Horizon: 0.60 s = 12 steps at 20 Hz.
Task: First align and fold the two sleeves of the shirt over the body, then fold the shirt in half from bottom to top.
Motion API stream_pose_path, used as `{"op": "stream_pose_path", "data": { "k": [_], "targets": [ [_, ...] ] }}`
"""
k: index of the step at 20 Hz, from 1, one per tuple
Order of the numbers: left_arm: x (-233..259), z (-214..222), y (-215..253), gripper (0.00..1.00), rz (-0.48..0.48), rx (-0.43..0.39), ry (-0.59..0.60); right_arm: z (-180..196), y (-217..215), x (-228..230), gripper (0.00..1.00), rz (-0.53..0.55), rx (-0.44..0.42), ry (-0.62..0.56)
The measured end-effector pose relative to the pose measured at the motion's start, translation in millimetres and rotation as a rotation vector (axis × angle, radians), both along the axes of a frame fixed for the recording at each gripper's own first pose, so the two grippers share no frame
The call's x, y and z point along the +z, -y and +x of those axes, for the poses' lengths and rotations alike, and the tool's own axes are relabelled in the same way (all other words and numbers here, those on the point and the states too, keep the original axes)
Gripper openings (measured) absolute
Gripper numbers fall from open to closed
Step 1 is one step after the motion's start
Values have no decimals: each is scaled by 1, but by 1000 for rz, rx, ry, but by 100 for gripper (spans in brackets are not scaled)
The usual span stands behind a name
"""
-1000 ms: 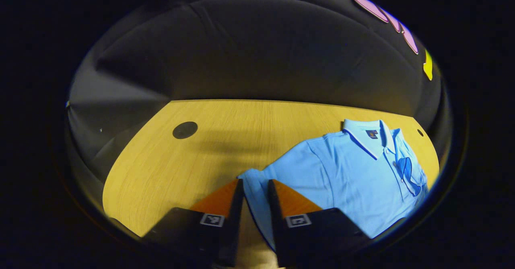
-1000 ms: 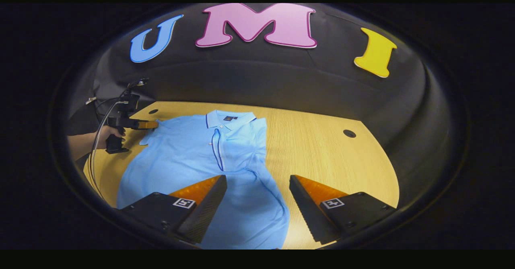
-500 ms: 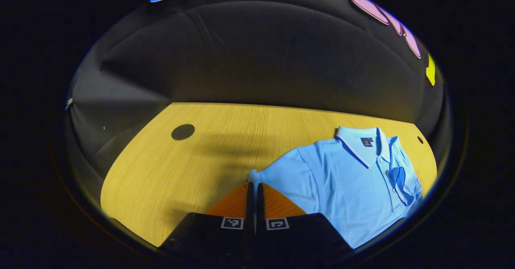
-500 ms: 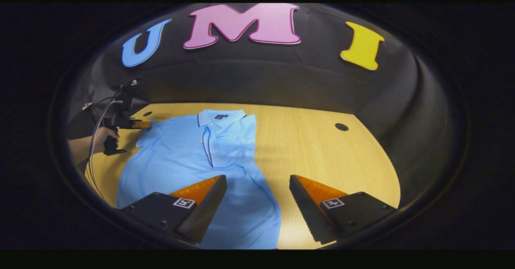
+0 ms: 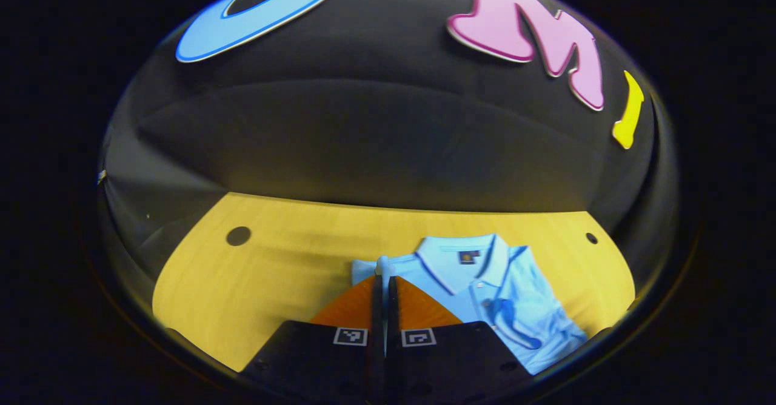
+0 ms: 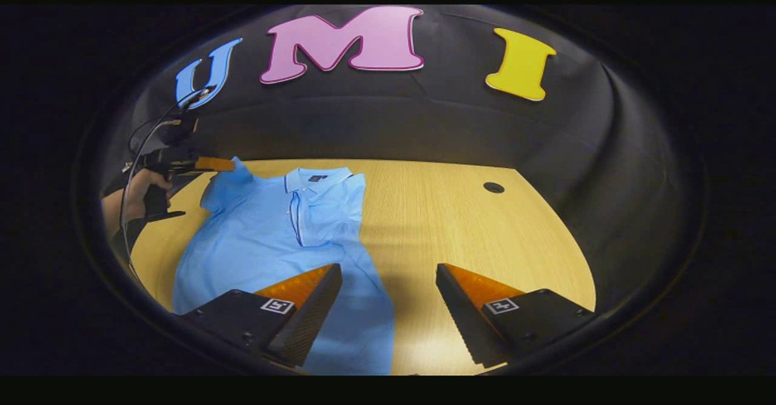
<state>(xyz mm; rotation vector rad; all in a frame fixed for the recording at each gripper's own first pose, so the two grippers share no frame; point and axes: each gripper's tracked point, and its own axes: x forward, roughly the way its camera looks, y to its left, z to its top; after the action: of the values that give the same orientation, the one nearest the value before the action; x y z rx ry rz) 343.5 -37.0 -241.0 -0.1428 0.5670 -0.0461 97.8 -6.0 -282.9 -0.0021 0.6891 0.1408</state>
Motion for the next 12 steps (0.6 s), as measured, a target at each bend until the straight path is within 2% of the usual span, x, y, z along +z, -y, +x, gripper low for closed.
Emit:
{"op": "stream_pose_path", "data": {
  "k": [2,6,8,11,12],
  "targets": [
    [-3,-4,37,6,-42,-42,-10,-4,3,1,98,3,0,0],
    [-6,-23,115,10,-186,-157,-44,-13,8,5,98,11,-19,6],
    [-2,-38,130,44,-180,-214,-31,-21,8,8,98,20,-23,6],
    [7,-63,121,95,-77,-230,18,-33,6,10,98,10,-20,14],
    [11,-75,115,96,-54,-228,37,-38,4,11,98,10,-20,13]
  ]
}}
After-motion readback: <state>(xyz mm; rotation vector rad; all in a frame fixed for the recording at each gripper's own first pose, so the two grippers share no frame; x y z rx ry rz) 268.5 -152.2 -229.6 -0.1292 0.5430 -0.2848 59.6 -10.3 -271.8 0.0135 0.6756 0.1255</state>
